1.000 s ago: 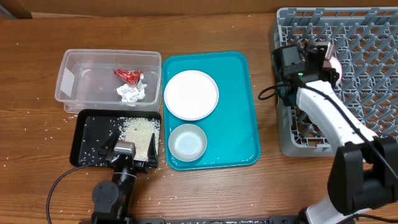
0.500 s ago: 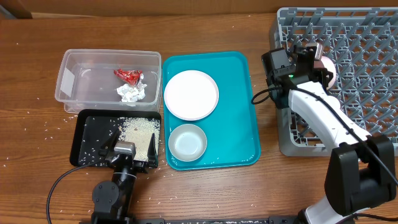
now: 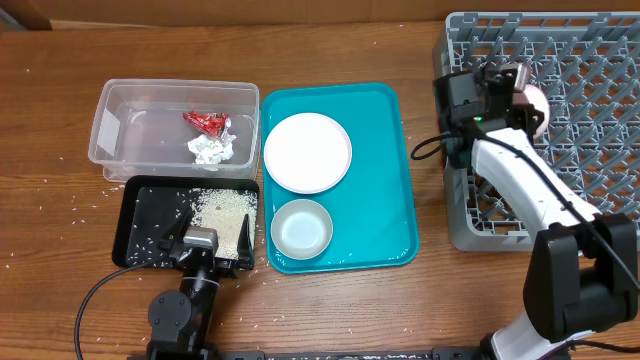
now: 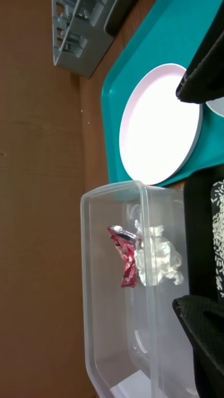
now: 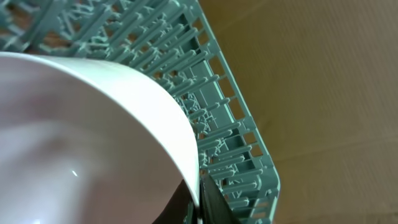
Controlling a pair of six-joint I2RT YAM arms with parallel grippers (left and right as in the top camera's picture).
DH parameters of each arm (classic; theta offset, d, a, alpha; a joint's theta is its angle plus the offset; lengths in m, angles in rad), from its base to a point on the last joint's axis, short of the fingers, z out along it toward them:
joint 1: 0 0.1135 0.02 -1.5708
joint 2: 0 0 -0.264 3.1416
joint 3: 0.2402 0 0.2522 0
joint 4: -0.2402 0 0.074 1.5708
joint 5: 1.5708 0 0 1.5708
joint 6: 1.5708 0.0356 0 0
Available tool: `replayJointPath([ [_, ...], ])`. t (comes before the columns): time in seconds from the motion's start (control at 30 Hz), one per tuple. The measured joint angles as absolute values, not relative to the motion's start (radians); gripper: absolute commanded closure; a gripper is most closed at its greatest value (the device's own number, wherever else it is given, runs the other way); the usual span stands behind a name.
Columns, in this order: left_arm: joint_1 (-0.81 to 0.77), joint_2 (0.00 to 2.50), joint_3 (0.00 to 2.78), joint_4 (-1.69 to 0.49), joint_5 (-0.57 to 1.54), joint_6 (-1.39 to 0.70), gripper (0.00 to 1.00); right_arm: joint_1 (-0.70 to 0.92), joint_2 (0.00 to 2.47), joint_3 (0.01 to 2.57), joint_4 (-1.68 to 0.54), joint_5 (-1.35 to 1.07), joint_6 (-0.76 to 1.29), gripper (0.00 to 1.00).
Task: Sort waste into correct bins and load items into the dishwasher
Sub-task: 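Lift the pink-white bowl and set it in the dish rack, then reach the right gripper to the small grey bowl and grasp it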
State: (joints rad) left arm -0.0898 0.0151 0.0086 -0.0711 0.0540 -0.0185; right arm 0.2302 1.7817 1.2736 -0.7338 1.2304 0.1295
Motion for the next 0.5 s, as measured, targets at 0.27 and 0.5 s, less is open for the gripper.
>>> replayJointPath([
  [0.27,-0.090,0.015,0.009,-0.071,0.054,-0.019,0.00,0.361,1.787,1.274,-0.849,1.198,0.123,0.67],
  [0.5,-0.090,0.015,0.009,-0.071,0.054,-0.019,0.00,0.438,1.788,1.308,-1.018,1.127,0.169,0.47],
])
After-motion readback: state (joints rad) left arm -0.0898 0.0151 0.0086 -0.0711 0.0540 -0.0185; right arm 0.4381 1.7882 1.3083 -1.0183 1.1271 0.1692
